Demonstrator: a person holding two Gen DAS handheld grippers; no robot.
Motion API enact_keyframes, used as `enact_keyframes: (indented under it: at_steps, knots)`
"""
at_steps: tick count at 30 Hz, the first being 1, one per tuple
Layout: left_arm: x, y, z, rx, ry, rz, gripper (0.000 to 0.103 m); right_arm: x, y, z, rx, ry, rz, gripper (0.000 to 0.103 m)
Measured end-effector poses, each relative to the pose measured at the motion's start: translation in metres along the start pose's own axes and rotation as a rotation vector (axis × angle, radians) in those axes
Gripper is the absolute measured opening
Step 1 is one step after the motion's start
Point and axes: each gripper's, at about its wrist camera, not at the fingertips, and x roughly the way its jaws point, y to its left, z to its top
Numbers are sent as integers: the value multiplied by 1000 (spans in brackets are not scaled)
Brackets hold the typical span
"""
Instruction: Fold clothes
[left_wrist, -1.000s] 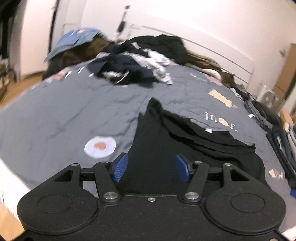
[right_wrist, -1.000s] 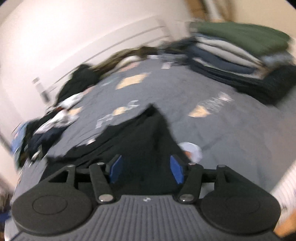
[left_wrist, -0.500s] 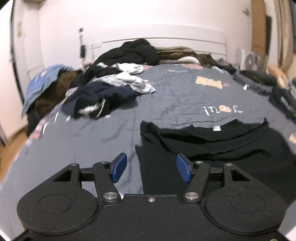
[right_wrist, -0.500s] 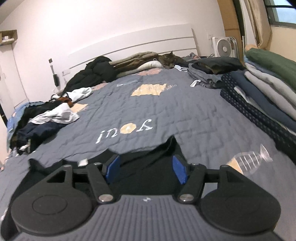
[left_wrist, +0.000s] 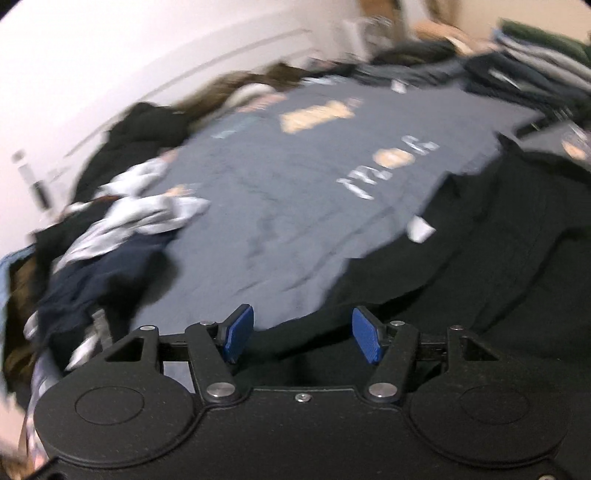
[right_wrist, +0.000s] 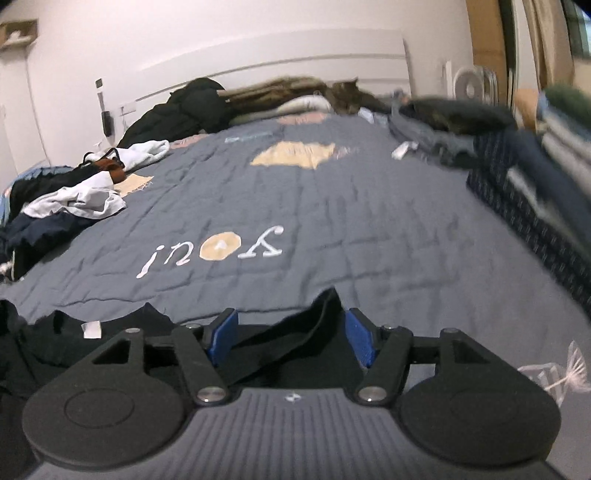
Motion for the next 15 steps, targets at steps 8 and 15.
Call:
enact_keyframes:
  at_steps: [8,15]
  knots:
    - [47,-41,9,263,71,-105,33,-4,-4,3,48,-10,39,66]
    - [71,-20,32,157,96,-100,13,0,-2,3,65,1,58,69]
